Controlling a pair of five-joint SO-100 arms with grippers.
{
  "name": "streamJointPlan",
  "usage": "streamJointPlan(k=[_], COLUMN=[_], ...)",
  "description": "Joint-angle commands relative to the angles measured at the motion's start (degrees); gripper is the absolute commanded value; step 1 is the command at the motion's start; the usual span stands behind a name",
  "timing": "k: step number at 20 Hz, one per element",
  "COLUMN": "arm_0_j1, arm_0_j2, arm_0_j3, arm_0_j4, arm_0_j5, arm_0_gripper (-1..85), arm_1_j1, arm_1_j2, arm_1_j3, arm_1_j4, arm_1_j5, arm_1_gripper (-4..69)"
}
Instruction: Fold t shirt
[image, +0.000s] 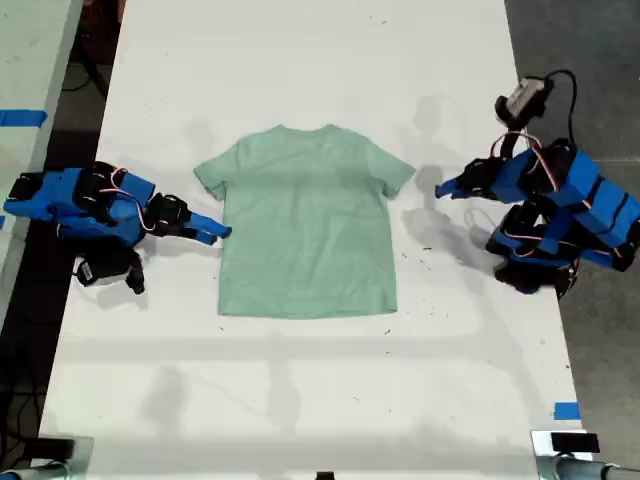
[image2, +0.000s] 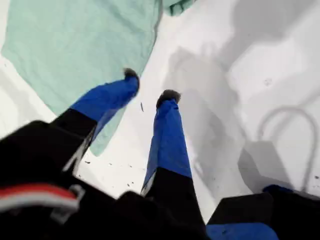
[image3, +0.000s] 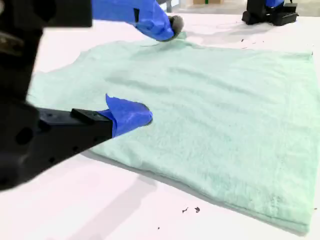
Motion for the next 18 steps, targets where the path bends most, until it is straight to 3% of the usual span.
streamJointPlan(k=[1, 2, 5, 10, 15, 17, 18], arm_0_j1=[1.0, 1.0, 1.0, 1.0, 1.0, 1.0, 1.0], arm_0_j2=[0.4, 0.4, 0.4, 0.4, 0.4, 0.4, 0.4], arm_0_j3=[0.0, 0.0, 0.0, 0.0, 0.0, 0.0, 0.0], arm_0_j4=[-0.3, -0.3, -0.3, -0.3, -0.3, -0.3, -0.3], arm_0_j5=[0.8, 0.8, 0.8, 0.8, 0.8, 0.8, 0.8], arm_0_gripper=[22.5, 22.5, 22.5, 22.5, 22.5, 22.5, 22.5], arm_1_j1=[9.1, 12.0, 17.0, 17.5, 17.7, 18.0, 17.9], arm_1_j2=[-24.9, -31.0, -44.6, -62.5, -79.2, -82.8, -81.1], arm_1_j3=[-25.8, -29.6, -30.1, -28.8, -30.5, -31.3, -31.1], arm_1_j4=[2.6, 2.3, -6.3, -21.1, -29.3, -28.6, -28.0], arm_1_j5=[-9.7, -12.0, -15.8, -17.4, -18.0, -16.9, -17.0], arm_1_gripper=[27.9, 28.5, 20.4, 20.5, 16.7, 0.1, 0.2])
